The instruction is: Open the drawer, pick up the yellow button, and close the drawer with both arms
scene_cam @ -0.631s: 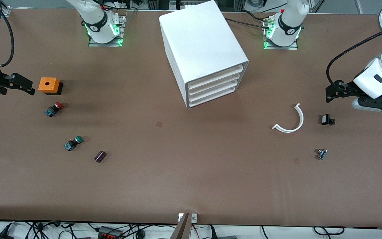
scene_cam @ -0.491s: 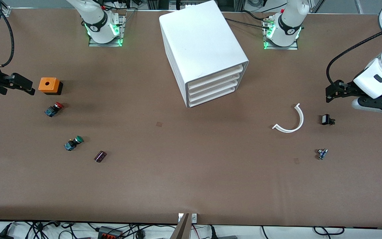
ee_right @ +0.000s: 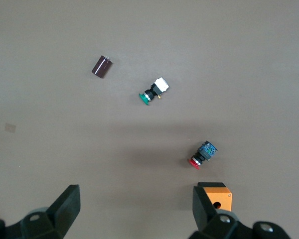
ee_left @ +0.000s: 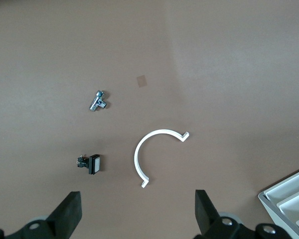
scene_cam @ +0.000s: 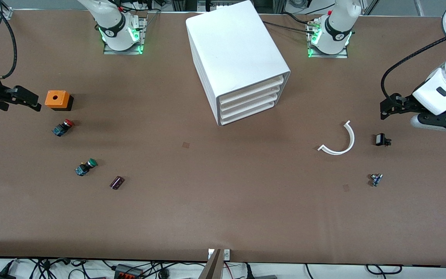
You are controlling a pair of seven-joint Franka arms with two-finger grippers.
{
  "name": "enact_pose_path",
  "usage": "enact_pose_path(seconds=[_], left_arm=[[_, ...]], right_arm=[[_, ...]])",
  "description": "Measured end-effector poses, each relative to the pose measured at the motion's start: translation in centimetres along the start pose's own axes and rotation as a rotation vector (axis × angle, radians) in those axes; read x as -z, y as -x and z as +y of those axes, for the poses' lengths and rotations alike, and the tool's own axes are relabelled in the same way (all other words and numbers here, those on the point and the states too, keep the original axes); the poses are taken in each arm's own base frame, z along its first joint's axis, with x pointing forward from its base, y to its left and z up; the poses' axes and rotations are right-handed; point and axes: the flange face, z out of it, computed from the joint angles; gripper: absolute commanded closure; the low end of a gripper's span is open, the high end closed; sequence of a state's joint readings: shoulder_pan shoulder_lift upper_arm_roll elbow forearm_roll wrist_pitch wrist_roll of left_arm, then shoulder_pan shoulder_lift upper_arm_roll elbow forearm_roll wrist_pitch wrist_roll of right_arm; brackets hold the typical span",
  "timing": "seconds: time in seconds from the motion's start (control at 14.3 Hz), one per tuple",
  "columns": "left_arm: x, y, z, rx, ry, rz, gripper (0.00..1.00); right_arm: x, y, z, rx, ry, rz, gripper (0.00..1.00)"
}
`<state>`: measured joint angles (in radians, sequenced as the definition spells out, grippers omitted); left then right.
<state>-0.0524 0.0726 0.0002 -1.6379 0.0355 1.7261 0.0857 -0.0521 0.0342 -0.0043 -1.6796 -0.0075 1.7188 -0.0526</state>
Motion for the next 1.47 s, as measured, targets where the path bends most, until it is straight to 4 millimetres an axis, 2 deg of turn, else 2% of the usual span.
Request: enact_pose_path(seconds=[0.28,0.49,0.7,0.98,1.26,1.33,1.47], left_arm=[[-0.4,0.5,0.8,-0.014,0.005,-0.049,0.00],[-1.9,1.5,4.5,-0.074,0.035,-0.168,0.00],[-5.0,2.1,8.8,-0.127,0.137,-0.308,0.00],[-11.0,0.9,13.6,-0.132,0.395,-0.430,0.00],[-13.9,-0.6,16.2,-0.181,0.706,-0.414,0.00],[-14.8,-0.8,16.9,-0.202,0.788,-0.410,0.08],[-17.2,-1.1,17.9,-0.236,0.938,-0.405,0.37]], right_arm=[[-0.4,-0.1,-0.1,0.001,0.000,-0.007,0.00],[-0.6,-0.2,-0.7,0.013,-0.001,-0.011,0.00],[-0.7,-0.3,-2.2,0.039,-0.001,-0.012,0.00],[-1.2,-0.8,-6.2,0.101,-0.020,-0.003,0.00],[-2.8,-1.5,-11.6,0.172,-0.064,0.005,0.00],[-3.0,-1.5,-13.1,0.195,-0.066,0.010,0.00],[-3.1,-1.7,-15.7,0.233,-0.068,0.026,0.00]])
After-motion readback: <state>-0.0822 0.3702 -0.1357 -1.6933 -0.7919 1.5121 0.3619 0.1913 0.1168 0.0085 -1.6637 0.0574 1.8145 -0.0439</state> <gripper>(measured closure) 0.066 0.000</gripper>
